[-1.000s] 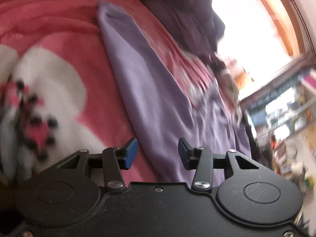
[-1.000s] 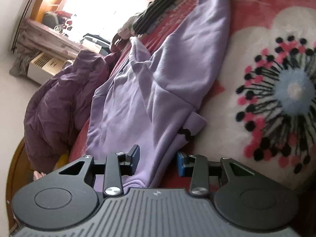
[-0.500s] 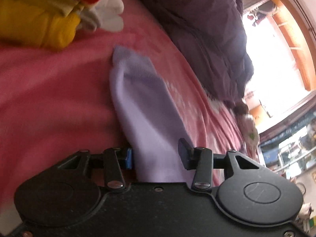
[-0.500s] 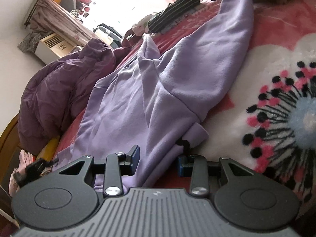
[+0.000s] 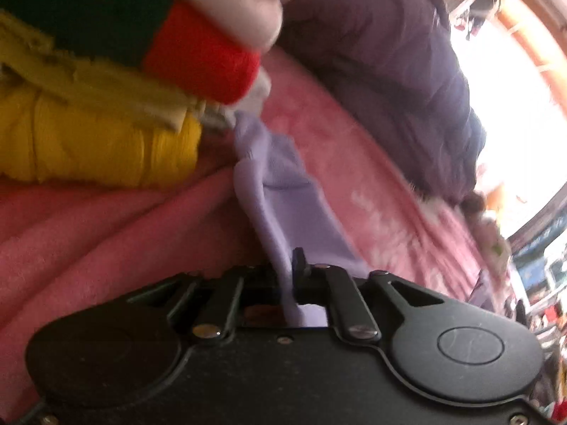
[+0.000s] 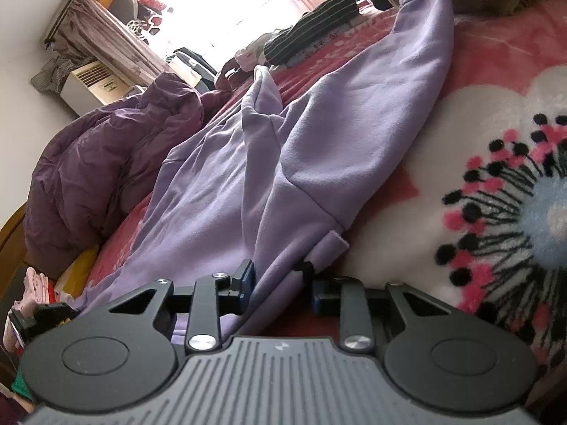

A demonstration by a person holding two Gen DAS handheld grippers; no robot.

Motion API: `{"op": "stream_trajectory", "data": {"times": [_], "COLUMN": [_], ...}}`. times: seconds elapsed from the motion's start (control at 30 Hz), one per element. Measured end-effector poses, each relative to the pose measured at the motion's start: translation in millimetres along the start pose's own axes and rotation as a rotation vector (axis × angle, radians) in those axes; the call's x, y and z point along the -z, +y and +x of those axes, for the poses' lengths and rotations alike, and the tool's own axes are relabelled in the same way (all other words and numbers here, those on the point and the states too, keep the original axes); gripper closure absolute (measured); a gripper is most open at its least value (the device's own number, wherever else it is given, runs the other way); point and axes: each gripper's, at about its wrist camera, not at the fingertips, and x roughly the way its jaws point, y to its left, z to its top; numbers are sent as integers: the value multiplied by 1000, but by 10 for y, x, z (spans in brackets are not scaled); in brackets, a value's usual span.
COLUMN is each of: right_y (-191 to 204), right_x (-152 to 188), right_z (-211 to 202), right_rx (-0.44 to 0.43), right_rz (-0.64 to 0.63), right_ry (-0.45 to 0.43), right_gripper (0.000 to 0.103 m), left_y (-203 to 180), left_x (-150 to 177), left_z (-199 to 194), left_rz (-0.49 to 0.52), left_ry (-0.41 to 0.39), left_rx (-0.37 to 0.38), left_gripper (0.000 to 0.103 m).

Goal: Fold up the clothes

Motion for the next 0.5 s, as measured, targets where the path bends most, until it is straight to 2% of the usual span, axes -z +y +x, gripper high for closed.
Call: {"op": "stream_trajectory", "data": {"times": [0.03,0.07,0.1,0.13,0.2,0.3,0.37,0.5], "right_y": [2,3,4,5,7,-22,-84,-221], "right_x": [-2,-10,-18,-25,-40,-70,-108,-207], "right_z": [-7,-38,-69,-101,-164,-269,-347,-451], "right_rx": [2,0,-2,-4,-8,-15,-15,-3], "right_rz": [5,15,26,36,57,101,139,191], "right_ry": [1,1,2,2,3,-7,-34,-95], "right_gripper": [72,71,70,67,63,56,54,54], "left_y": [-21,-65,-119,-174,-289,-536,-752,-1268], "left_x": [7,15,35,61,121,297,460,1015], "left_z": [-33,-85,-161,-247,-417,-649,-766,-911], "left_rz": [17,36,59,84,136,222,298,516], "left_ry": [-16,-35,-55,-76,-110,-153,-172,-68], "left_rx": [-14,-38,-63,-88,-128,-144,-96,117], "left_gripper": [86,78,59,48,46,46,46,47]}}
